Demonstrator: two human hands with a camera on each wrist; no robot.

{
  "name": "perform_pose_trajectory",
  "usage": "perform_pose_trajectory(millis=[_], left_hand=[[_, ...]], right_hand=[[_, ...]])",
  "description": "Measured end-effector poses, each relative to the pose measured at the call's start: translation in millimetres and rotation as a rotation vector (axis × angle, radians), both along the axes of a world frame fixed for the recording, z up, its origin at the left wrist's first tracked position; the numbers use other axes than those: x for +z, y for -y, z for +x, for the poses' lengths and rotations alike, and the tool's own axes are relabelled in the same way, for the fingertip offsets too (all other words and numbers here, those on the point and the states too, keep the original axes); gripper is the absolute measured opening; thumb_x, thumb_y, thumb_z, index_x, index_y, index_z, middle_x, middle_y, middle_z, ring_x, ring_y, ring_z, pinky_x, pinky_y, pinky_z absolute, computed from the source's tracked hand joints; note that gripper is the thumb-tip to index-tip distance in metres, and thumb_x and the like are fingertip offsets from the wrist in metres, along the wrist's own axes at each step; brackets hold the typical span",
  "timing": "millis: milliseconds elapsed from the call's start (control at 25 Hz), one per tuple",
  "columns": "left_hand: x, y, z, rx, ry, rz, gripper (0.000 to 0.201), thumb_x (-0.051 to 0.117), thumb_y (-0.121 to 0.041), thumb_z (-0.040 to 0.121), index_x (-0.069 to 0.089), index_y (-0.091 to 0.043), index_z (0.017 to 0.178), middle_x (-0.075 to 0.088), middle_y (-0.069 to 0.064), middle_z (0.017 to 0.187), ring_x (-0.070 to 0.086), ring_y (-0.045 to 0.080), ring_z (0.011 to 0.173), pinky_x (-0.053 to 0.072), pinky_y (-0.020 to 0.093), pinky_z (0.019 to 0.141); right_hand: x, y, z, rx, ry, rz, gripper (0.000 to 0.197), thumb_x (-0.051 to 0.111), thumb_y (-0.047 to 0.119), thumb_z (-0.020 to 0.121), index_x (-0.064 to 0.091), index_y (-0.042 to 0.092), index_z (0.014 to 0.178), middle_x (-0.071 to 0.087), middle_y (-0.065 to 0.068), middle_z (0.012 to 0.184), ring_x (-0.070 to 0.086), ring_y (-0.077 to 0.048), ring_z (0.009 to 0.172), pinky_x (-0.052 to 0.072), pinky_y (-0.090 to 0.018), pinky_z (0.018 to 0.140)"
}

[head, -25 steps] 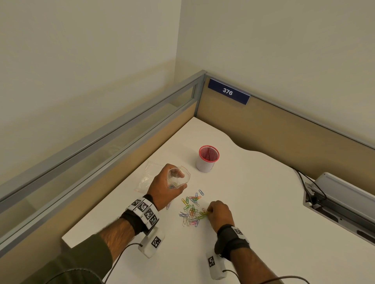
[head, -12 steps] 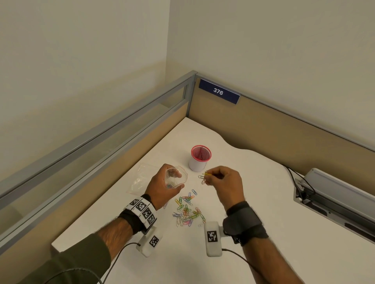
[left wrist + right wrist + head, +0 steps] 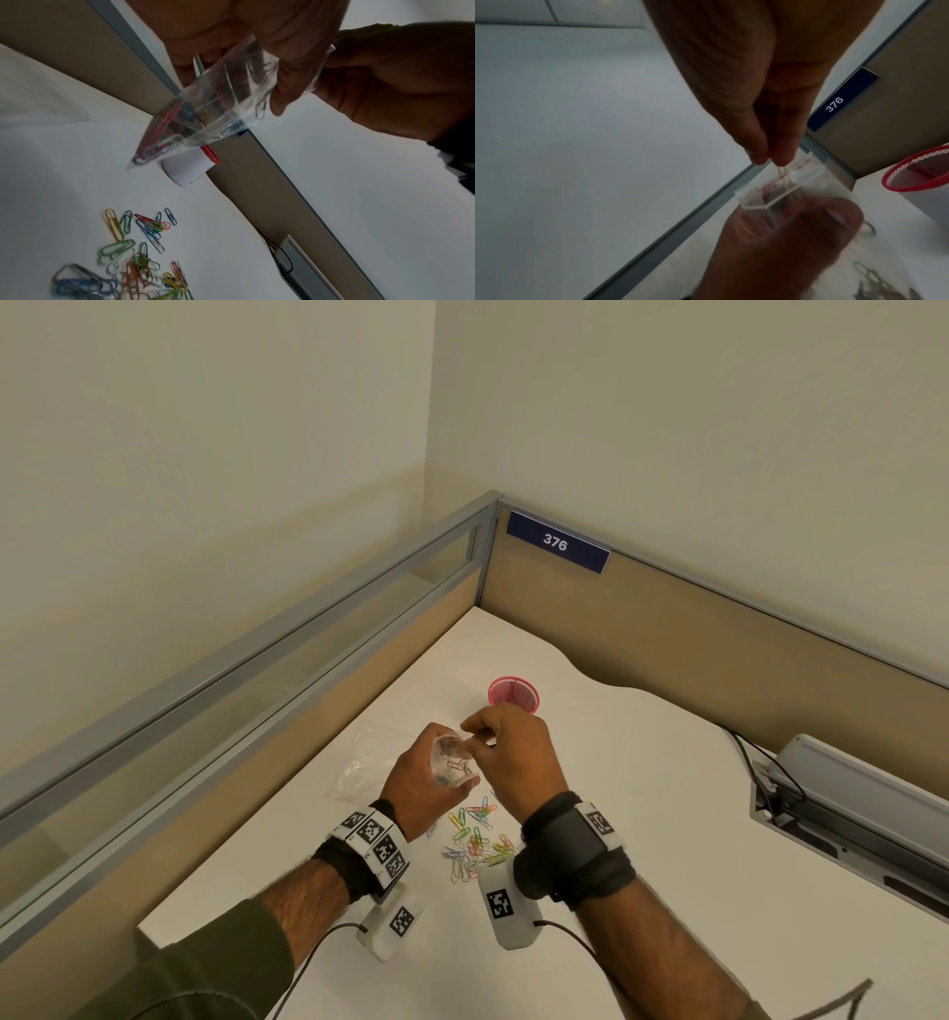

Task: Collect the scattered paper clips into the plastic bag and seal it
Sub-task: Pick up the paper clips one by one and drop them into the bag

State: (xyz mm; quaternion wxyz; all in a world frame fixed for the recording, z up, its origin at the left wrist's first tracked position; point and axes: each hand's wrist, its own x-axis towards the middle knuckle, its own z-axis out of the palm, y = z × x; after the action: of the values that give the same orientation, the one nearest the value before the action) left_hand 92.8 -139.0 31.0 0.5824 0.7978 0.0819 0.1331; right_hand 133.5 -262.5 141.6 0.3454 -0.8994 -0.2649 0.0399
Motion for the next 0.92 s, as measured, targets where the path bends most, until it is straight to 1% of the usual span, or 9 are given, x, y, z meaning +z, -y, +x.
perform_pose_trajectory(millis=[80,200,320,440,480,560,640,720,920], left_hand=[[-0.5,-1.8,-1.9,-0.013,0.011,-0.005,0.043,0.081,-0.015,0.077,0.052,-0.022,0.109,0.064,-0.015,0.101,0.061,-0.005,0.099,0.045,0.004,0.080],[-1.5,-3.9,-5.4,-0.018,0.021,-0.032,0.042,0.081,-0.015,0.076,0.053,-0.021,0.108,0.068,-0.008,0.103,0.064,0.005,0.102,0.048,0.009,0.084],[-3.6,-5.4,-7.3,-0.015,0.033,-0.065,0.042,0.081,-0.014,0.075,0.053,-0.021,0.105,0.068,-0.005,0.103,0.064,0.010,0.104,0.049,0.014,0.088],[-5.4,-10.0,-9.0,-0.004,0.040,-0.089,0.042,0.081,-0.013,0.075,0.053,-0.022,0.104,0.068,-0.003,0.104,0.064,0.013,0.106,0.049,0.016,0.091],[-6.4,-12.0,-10.2,0.002,0.040,-0.096,0.042,0.081,-0.013,0.075,0.053,-0.023,0.104,0.068,-0.003,0.104,0.064,0.013,0.106,0.049,0.017,0.092],[-6.4,-15.5,-12.3,0.013,0.043,-0.105,0.042,0.081,-0.011,0.075,0.053,-0.024,0.104,0.068,-0.002,0.105,0.064,0.013,0.107,0.049,0.018,0.092],[-8.2,-20.4,-13.8,0.012,0.031,-0.118,0.041,0.080,-0.011,0.076,0.053,-0.022,0.104,0.068,-0.002,0.106,0.063,0.013,0.108,0.049,0.020,0.093],[-8.9,-23.6,-15.7,0.013,0.019,-0.126,0.040,0.080,-0.009,0.077,0.053,-0.020,0.105,0.068,-0.001,0.107,0.063,0.013,0.109,0.049,0.022,0.093],[-4.5,-26.8,-13.8,0.004,0.004,-0.103,0.041,0.080,-0.009,0.077,0.053,-0.019,0.106,0.067,-0.002,0.107,0.063,0.013,0.110,0.049,0.023,0.095]], right_hand=[[4.4,4.0,1.3,-0.023,-0.014,0.078,0.013,0.063,0.011,0.089,0.070,0.012,0.100,0.066,0.002,0.092,0.064,-0.011,0.082,0.054,-0.021,0.080],[9.6,18.5,8.7,-0.073,-0.072,0.240,0.013,0.062,0.004,0.087,0.071,0.011,0.094,0.064,0.011,0.080,0.064,0.003,0.068,0.048,-0.004,0.065],[-11.5,44.2,26.2,-0.159,-0.129,0.320,0.012,0.064,0.002,0.084,0.072,0.008,0.090,0.070,-0.002,0.078,0.066,-0.005,0.063,0.054,-0.012,0.064],[-78.7,73.5,36.7,-0.227,-0.239,0.002,0.009,0.065,0.004,0.082,0.071,0.010,0.083,0.070,-0.006,0.080,0.067,-0.020,0.070,0.059,-0.038,0.076],[-103.1,82.5,34.7,-0.223,-0.277,-0.158,0.005,0.067,0.008,0.081,0.070,0.011,0.083,0.070,-0.006,0.084,0.066,-0.022,0.075,0.058,-0.041,0.080],[-142.2,95.6,24.3,-0.205,-0.333,-0.442,0.016,0.072,0.021,0.080,0.068,0.012,0.092,0.067,-0.006,0.100,0.063,-0.022,0.092,0.053,-0.034,0.087],[-167.1,99.7,9.9,-0.198,-0.381,-0.591,0.034,0.073,0.030,0.079,0.063,0.012,0.106,0.060,-0.006,0.112,0.058,-0.022,0.105,0.046,-0.029,0.090],[-179.2,93.7,-0.9,-0.208,-0.389,-0.625,0.036,0.070,0.031,0.082,0.059,0.011,0.111,0.056,-0.007,0.116,0.057,-0.024,0.108,0.046,-0.029,0.090],[-183.9,59.6,-3.2,-0.187,-0.305,-0.457,0.020,0.053,0.014,0.090,0.067,0.012,0.105,0.065,-0.010,0.113,0.062,-0.025,0.102,0.050,-0.031,0.090]])
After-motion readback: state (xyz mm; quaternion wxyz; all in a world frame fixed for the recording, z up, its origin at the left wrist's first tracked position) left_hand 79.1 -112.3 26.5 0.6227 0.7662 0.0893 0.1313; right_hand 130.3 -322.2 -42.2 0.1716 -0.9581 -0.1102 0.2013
